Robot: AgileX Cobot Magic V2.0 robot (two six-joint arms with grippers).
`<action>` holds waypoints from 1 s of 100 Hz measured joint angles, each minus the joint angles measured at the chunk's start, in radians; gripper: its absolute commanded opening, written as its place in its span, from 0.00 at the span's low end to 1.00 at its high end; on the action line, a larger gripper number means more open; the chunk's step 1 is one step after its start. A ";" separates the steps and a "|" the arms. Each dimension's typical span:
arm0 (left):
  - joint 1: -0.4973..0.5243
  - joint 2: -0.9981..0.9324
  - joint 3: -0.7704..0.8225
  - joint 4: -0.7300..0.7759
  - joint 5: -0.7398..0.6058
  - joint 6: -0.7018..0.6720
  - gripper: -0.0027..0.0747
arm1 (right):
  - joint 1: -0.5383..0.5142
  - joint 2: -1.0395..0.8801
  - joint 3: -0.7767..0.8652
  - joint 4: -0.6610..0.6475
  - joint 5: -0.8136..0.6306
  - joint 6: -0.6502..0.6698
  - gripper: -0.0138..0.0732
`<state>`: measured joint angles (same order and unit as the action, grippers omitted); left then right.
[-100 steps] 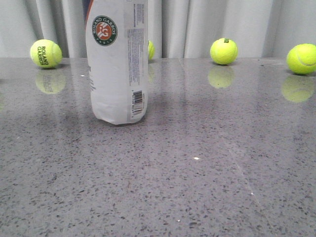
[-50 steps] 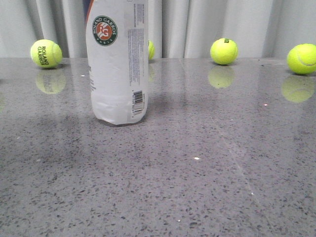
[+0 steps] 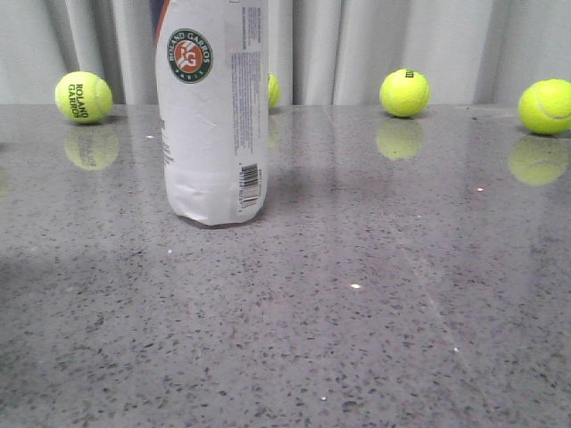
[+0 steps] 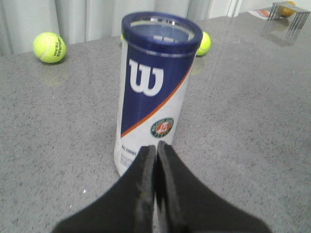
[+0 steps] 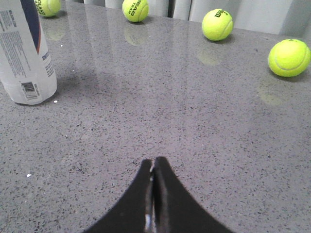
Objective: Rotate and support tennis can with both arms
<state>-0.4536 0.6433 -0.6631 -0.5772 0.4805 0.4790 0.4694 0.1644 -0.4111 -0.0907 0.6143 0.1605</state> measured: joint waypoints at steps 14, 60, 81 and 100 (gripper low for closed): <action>0.000 -0.044 0.074 0.024 -0.041 0.000 0.01 | 0.000 0.000 0.000 0.000 0.000 0.000 0.08; 0.024 -0.167 0.301 0.219 -0.277 -0.134 0.01 | 0.000 0.000 0.000 0.000 0.000 0.000 0.08; 0.130 -0.269 0.430 0.416 -0.402 -0.350 0.01 | 0.000 0.000 0.000 0.000 0.000 0.000 0.08; 0.268 -0.405 0.549 0.450 -0.440 -0.398 0.01 | 0.000 0.000 0.000 0.000 0.000 0.000 0.08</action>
<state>-0.1855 0.2378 -0.1142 -0.1268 0.0405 0.0811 0.4694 0.1644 -0.4111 -0.0907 0.6143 0.1605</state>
